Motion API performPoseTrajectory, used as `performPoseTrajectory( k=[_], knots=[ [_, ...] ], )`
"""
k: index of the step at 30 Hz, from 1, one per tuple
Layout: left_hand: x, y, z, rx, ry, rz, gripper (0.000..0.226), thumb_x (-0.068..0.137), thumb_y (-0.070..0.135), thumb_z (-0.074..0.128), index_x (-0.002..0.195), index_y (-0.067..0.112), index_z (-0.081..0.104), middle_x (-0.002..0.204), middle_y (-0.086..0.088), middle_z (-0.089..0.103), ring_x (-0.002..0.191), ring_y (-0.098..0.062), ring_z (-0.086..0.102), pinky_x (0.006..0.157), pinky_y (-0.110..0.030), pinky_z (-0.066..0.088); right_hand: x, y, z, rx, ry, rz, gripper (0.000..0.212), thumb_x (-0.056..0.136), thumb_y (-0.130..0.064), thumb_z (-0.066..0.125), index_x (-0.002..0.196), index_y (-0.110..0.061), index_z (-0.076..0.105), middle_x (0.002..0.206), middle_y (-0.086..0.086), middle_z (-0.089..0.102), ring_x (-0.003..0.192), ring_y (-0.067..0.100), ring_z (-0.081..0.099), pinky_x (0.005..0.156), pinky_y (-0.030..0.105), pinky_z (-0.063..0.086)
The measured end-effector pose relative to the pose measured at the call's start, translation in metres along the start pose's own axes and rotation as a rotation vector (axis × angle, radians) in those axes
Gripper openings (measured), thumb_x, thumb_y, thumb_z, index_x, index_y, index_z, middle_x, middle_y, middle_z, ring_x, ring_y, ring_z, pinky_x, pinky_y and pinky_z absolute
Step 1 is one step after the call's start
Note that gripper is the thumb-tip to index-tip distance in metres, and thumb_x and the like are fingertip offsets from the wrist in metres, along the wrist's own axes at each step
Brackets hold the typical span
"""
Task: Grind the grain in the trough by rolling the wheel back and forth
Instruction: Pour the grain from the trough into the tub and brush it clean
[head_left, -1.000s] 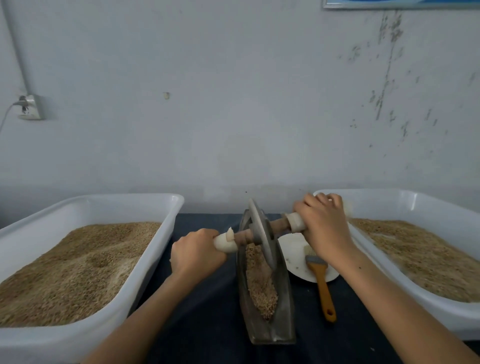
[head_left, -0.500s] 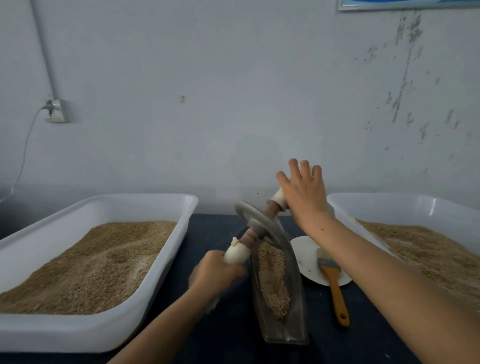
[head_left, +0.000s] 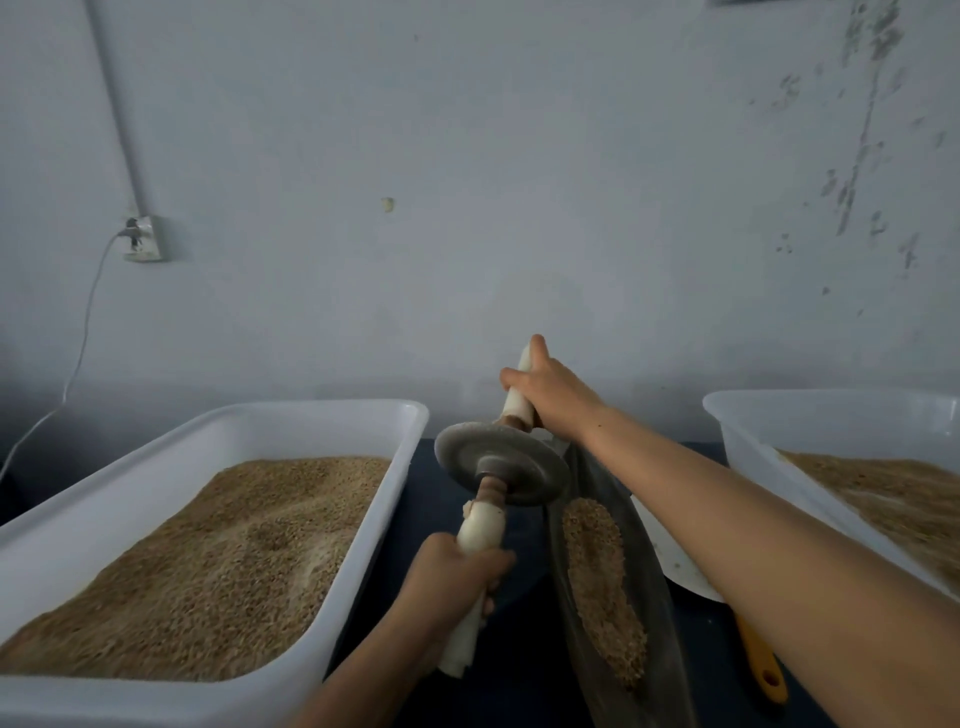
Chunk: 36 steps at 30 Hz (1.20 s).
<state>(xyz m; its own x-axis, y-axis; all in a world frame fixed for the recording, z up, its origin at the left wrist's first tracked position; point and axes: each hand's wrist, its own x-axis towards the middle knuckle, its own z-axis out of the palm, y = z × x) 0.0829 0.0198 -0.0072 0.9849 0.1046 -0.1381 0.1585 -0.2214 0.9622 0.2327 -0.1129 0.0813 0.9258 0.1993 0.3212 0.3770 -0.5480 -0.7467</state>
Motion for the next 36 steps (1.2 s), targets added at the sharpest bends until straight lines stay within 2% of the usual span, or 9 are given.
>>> performPoseTrajectory(
  k=[7, 9, 11, 21, 26, 28, 30, 33, 36],
  knots=[
    [0.007, -0.001, -0.002, -0.110, 0.015, -0.088, 0.024, 0.085, 0.019, 0.069, 0.092, -0.001, 0.056, 0.055, -0.002, 0.054, 0.039, -0.008, 0.048, 0.041, -0.019, 0.041, 0.019, 0.013, 0.029, -0.011, -0.131, 0.039, 0.028, 0.087, -0.036, 0.049, 0.103, -0.021, 0.032, 0.086, 0.014, 0.057, 0.070, 0.026, 0.054, 0.059, 0.036, 0.041],
    [0.009, -0.004, -0.004, -0.115, 0.029, -0.106, 0.026, 0.084, 0.018, 0.069, 0.094, -0.003, 0.055, 0.055, -0.002, 0.054, 0.038, -0.008, 0.048, 0.040, -0.018, 0.040, 0.023, 0.018, 0.039, -0.008, -0.155, 0.057, 0.028, 0.087, -0.035, 0.050, 0.103, -0.021, 0.032, 0.085, 0.013, 0.055, 0.072, 0.027, 0.053, 0.062, 0.038, 0.040],
    [0.012, -0.007, -0.006, -0.116, 0.038, -0.120, 0.027, 0.085, 0.017, 0.069, 0.096, -0.003, 0.055, 0.055, -0.003, 0.054, 0.037, -0.008, 0.047, 0.040, -0.018, 0.040, 0.028, 0.022, 0.047, -0.021, -0.171, 0.066, 0.028, 0.087, -0.034, 0.050, 0.103, -0.020, 0.032, 0.083, 0.012, 0.054, 0.073, 0.029, 0.053, 0.065, 0.040, 0.040],
    [0.025, -0.015, -0.009, -0.123, 0.052, -0.134, 0.025, 0.085, 0.015, 0.067, 0.097, -0.004, 0.056, 0.060, -0.006, 0.056, 0.037, -0.009, 0.050, 0.040, -0.019, 0.042, 0.049, 0.033, 0.073, -0.104, -0.220, 0.076, 0.033, 0.083, -0.040, 0.051, 0.104, -0.027, 0.029, 0.085, 0.009, 0.054, 0.075, 0.025, 0.055, 0.060, 0.035, 0.040],
    [0.029, -0.012, -0.005, -0.137, 0.044, -0.106, 0.020, 0.086, 0.013, 0.065, 0.091, 0.006, 0.048, 0.069, -0.009, 0.058, 0.043, -0.012, 0.054, 0.042, -0.023, 0.047, 0.050, 0.032, 0.076, -0.174, -0.231, 0.070, 0.040, 0.086, -0.042, 0.052, 0.113, -0.023, 0.029, 0.105, 0.014, 0.053, 0.088, 0.030, 0.054, 0.071, 0.037, 0.040],
    [0.031, -0.011, -0.004, -0.114, 0.050, -0.077, 0.018, 0.086, 0.012, 0.064, 0.087, 0.008, 0.047, 0.069, -0.009, 0.058, 0.044, -0.012, 0.055, 0.043, -0.024, 0.049, 0.044, 0.031, 0.072, -0.239, -0.246, 0.000, 0.036, 0.087, -0.041, 0.053, 0.111, -0.024, 0.031, 0.110, 0.017, 0.053, 0.092, 0.033, 0.055, 0.074, 0.040, 0.043],
    [0.036, -0.012, -0.002, -0.068, 0.065, -0.047, 0.017, 0.085, 0.013, 0.065, 0.084, 0.009, 0.048, 0.068, -0.009, 0.059, 0.048, -0.014, 0.057, 0.047, -0.027, 0.049, 0.039, 0.033, 0.066, -0.378, -0.318, -0.117, 0.033, 0.090, -0.034, 0.056, 0.116, -0.026, 0.038, 0.121, 0.018, 0.045, 0.097, 0.033, 0.052, 0.085, 0.045, 0.046],
    [0.044, -0.012, -0.001, 0.005, 0.113, -0.011, 0.018, 0.084, 0.015, 0.066, 0.090, 0.009, 0.050, 0.078, -0.011, 0.062, 0.058, -0.017, 0.059, 0.059, -0.031, 0.052, 0.032, 0.033, 0.060, -0.568, -0.360, -0.255, 0.050, 0.089, -0.021, 0.062, 0.135, -0.029, 0.045, 0.136, 0.014, 0.028, 0.112, 0.035, 0.046, 0.100, 0.045, 0.041],
    [0.050, -0.014, 0.001, 0.033, 0.120, 0.001, 0.023, 0.083, 0.017, 0.066, 0.098, 0.009, 0.051, 0.084, -0.011, 0.063, 0.064, -0.019, 0.062, 0.067, -0.035, 0.054, 0.028, 0.031, 0.057, -0.519, -0.379, -0.220, 0.063, 0.089, -0.011, 0.061, 0.144, -0.031, 0.039, 0.139, 0.014, 0.028, 0.123, 0.036, 0.041, 0.106, 0.046, 0.037]
  ],
)
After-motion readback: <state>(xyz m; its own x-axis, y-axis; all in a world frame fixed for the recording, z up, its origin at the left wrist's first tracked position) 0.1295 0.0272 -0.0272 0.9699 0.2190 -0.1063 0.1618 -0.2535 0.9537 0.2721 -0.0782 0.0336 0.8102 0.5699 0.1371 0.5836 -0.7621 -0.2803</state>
